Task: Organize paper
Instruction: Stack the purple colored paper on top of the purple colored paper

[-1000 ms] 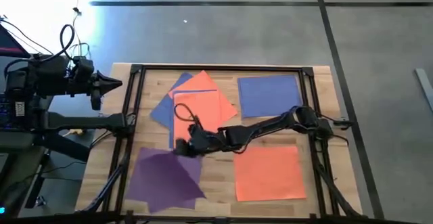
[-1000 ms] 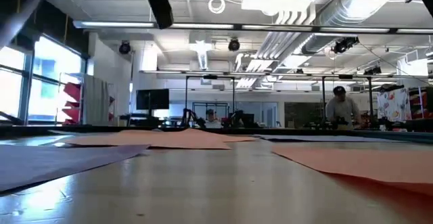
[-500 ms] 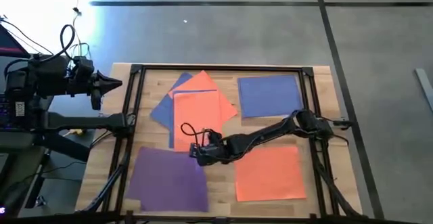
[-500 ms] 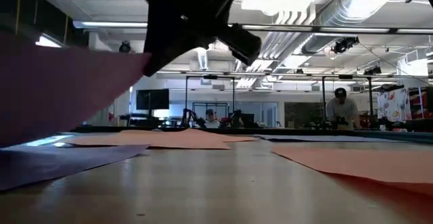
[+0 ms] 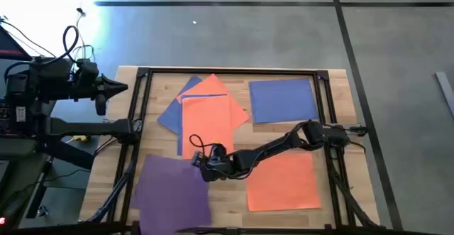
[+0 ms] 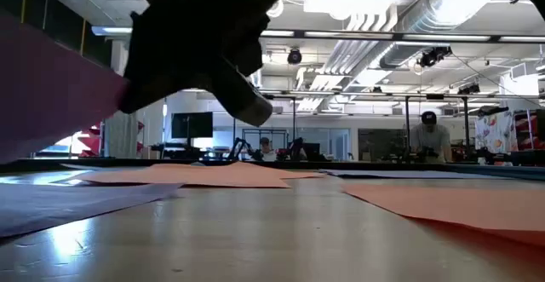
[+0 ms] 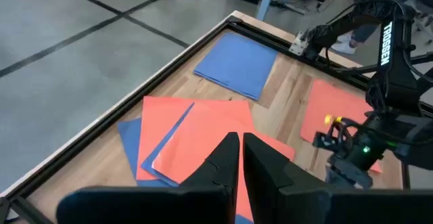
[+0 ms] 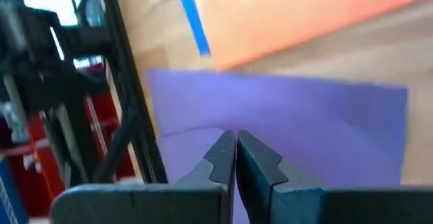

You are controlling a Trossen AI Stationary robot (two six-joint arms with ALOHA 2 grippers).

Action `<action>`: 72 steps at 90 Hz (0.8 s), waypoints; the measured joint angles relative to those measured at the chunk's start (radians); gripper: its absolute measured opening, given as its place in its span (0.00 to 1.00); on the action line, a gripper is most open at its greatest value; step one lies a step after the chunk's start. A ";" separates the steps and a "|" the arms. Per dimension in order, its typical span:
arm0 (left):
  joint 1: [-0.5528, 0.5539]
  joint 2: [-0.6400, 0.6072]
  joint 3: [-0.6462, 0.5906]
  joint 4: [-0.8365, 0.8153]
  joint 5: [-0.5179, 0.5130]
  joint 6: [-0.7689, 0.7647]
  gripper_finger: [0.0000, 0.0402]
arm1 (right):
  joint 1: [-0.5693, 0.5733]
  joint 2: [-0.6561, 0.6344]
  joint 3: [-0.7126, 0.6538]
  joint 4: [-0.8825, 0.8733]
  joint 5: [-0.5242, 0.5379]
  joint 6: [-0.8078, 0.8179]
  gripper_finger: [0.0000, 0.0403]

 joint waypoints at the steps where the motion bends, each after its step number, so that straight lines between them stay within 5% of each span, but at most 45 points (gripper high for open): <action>1: 0.000 0.000 0.000 -0.001 0.000 0.000 0.00 | -0.001 0.000 0.000 -0.003 0.006 0.003 0.00; 18: 0.000 0.000 0.000 -0.042 0.000 -0.002 0.00 | -0.002 -0.014 0.000 -0.141 0.139 0.129 0.00; 55: 0.000 0.000 0.000 -0.075 -0.003 -0.006 0.00 | 0.030 -0.020 0.001 -0.293 -0.065 0.140 0.00; 72: 0.000 0.000 -0.001 -0.075 -0.005 -0.007 0.00 | 0.010 -0.018 0.000 -0.271 -0.056 0.140 0.00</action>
